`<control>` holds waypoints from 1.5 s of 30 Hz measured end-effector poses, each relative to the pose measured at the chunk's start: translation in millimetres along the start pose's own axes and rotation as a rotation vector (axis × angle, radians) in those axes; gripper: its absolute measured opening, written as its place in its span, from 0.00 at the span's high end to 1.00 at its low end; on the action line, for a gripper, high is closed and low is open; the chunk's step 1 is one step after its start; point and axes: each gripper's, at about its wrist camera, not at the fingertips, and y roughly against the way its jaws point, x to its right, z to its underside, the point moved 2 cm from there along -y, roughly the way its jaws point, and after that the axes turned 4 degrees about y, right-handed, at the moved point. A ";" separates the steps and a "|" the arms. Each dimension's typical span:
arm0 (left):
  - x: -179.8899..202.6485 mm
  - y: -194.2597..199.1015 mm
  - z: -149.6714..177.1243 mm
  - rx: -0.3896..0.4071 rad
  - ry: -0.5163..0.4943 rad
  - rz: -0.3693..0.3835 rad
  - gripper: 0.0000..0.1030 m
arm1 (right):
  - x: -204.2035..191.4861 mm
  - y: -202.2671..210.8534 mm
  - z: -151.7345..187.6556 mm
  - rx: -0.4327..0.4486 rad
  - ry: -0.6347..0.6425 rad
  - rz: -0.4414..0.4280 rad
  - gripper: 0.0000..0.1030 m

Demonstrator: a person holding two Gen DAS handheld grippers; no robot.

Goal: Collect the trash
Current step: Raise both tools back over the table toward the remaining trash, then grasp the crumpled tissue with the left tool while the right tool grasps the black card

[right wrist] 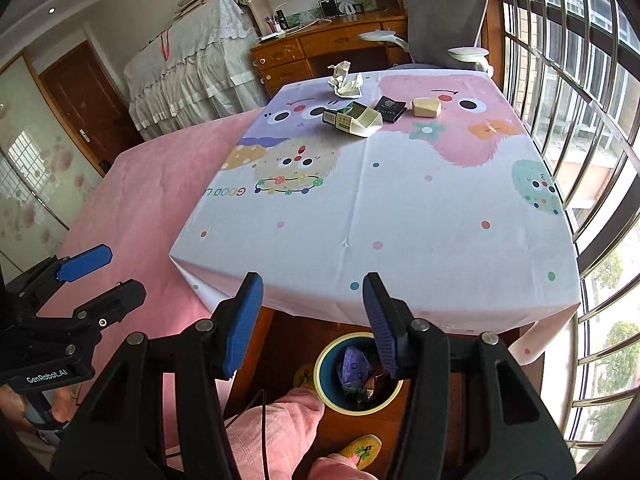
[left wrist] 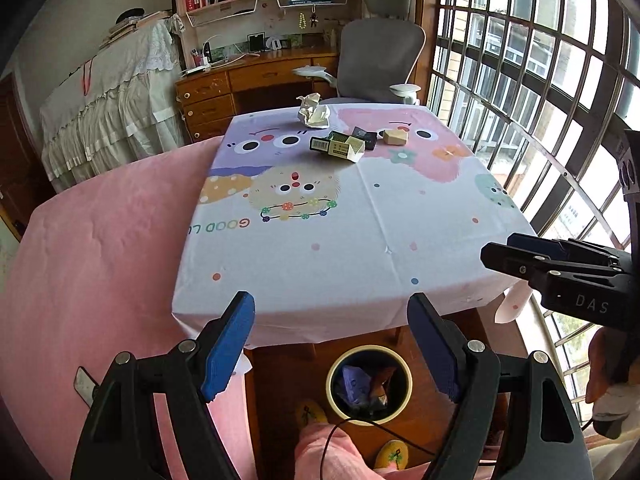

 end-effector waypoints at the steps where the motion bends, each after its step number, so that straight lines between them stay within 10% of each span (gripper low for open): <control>1: -3.6 -4.0 -1.8 -0.008 0.007 0.001 0.22 | 1.7 -1.9 -3.0 0.002 -0.003 0.006 0.53; 11: -44.1 -88.6 -67.2 -0.045 0.019 0.031 0.22 | 37.8 -55.6 -61.4 -0.005 -0.105 0.055 0.53; 28: -131.8 -302.4 -331.7 -0.079 -0.058 0.068 0.22 | 119.3 -255.1 -268.7 -0.072 -0.421 0.239 0.44; 45: -123.4 -478.9 -431.9 -0.190 -0.138 0.184 0.22 | 182.1 -423.9 -303.6 -0.269 -0.611 0.419 0.39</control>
